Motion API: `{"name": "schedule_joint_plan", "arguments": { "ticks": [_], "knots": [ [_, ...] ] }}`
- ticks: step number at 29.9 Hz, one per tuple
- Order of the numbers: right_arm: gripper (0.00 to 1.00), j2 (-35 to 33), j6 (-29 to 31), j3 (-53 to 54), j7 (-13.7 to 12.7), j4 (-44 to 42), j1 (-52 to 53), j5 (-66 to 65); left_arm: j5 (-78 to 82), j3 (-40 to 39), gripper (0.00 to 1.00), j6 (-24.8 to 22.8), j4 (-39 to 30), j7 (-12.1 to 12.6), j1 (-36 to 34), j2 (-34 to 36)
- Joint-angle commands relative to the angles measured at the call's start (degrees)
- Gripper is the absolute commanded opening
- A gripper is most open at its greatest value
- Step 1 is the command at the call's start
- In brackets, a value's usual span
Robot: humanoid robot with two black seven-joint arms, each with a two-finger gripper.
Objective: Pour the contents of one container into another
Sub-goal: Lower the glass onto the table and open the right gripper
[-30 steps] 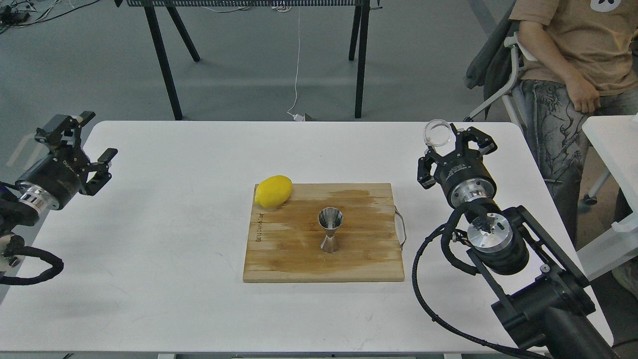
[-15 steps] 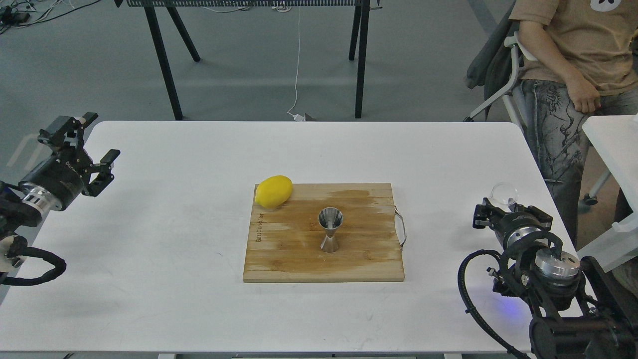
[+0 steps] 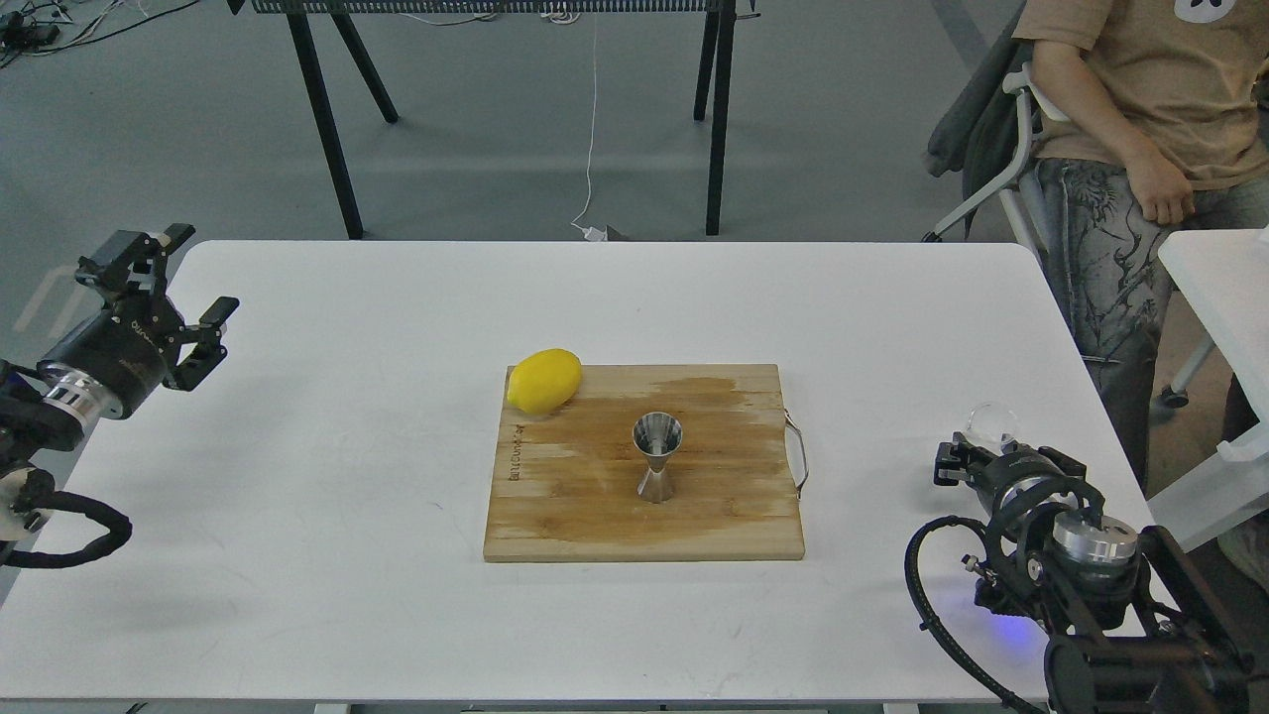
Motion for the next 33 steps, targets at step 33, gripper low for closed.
{"name": "schedule_joint_plan", "arguments": {
  "ticks": [33],
  "knots": [
    [0.58, 0.04, 0.09, -2.92, -0.42, -1.04, 0.98, 0.00, 0.00, 0.00, 0.95, 0.00, 0.79, 0.00, 0.01, -0.10]
  ]
}}
